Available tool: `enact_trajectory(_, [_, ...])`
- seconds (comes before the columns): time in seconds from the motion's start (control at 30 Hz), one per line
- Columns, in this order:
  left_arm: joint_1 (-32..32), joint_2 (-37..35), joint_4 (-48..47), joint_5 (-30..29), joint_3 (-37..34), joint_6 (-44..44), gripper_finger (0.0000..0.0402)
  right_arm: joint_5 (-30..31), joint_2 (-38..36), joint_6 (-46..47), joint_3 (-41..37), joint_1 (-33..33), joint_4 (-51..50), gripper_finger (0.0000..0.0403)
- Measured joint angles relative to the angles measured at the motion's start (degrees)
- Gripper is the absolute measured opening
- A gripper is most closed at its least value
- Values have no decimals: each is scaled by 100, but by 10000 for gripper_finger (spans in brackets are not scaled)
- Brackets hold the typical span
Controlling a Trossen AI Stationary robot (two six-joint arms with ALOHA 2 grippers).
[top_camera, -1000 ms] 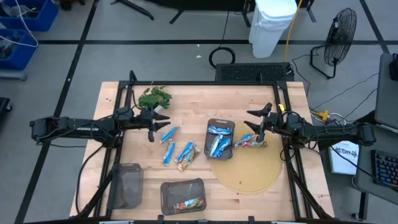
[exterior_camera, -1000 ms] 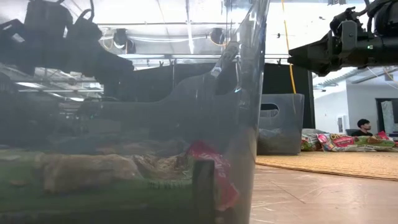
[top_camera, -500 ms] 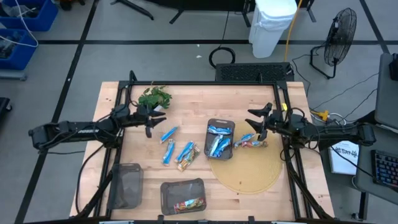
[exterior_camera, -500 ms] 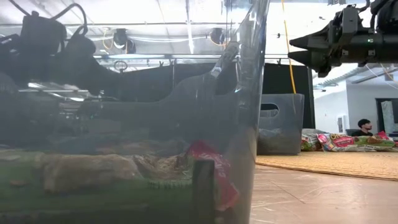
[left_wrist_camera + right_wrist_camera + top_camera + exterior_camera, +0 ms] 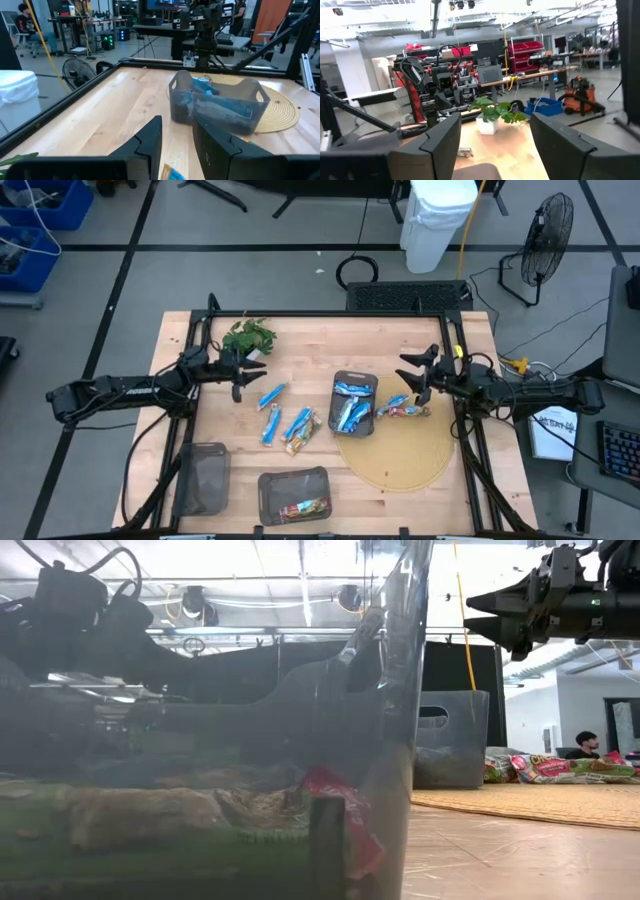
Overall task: Pick and place Granola Bars by type
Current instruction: Put the bottom red granola bar into the bottom right black bin
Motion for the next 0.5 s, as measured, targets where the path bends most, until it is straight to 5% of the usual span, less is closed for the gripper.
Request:
enact_trajectory(0.23, [0,0,0,-4,1,-43,113,-267,101,169,283,0,-621,228])
enact_trajectory(0.5, [0,2,7,-26,2,-57,113,137,1089,450,2310,46,-5340,218])
